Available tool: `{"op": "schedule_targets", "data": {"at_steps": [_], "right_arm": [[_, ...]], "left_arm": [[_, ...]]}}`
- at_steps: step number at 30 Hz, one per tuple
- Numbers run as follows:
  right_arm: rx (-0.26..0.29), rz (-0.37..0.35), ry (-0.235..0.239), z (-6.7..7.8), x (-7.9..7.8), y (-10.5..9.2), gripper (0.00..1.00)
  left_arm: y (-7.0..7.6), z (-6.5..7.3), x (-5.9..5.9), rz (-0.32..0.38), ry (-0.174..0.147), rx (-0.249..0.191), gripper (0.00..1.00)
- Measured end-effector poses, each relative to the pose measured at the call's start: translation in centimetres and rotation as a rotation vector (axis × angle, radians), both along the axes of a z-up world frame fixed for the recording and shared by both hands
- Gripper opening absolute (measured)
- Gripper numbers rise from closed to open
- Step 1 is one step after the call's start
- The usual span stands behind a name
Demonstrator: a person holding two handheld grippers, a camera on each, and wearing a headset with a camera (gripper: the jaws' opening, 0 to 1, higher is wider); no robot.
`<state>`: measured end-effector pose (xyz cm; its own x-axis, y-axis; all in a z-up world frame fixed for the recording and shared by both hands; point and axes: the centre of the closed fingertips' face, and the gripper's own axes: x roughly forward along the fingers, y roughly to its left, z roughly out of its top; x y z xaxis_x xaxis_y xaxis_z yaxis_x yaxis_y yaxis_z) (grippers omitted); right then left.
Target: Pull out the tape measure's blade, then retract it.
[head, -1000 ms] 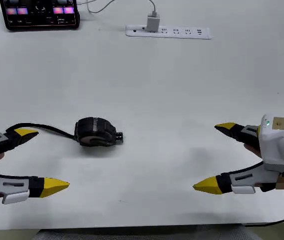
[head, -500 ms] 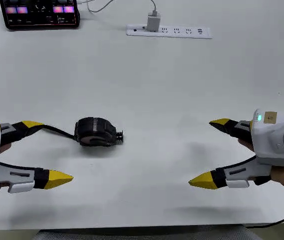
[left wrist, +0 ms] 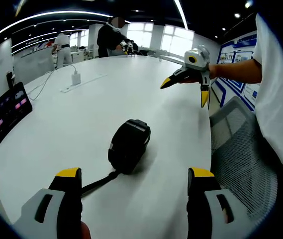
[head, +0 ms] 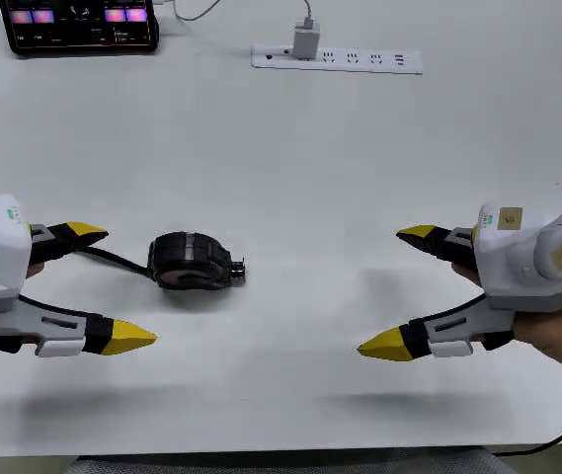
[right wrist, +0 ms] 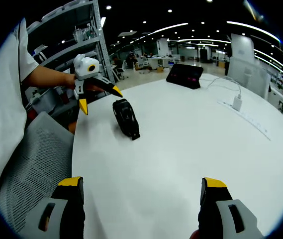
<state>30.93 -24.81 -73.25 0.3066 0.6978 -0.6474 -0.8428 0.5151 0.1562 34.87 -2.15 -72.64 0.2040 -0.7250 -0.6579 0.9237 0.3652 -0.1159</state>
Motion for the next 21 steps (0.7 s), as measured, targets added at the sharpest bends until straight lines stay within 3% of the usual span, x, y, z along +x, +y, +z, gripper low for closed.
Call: {"op": "schedule_targets", "data": {"at_steps": [9, 15, 21], "right_arm": [[0.012, 0.01, -0.006, -0.7, 0.9, 0.8, 0.97], [0.019, 0.018, -0.015, -1.1, 1.7, 1.6, 0.97], [0.022, 0.041, -0.021, -1.6, 2.4, 2.7, 0.97]], "left_arm": [[-0.7, -0.5, 1.6, -0.032, -0.004, 0.013, 0.88], [-1.2, -1.3, 2.0, -0.069, 0.007, 0.025, 0.88], [-1.8, -1.7, 2.3, -0.104, -0.006, 0.035, 0.82]]}}
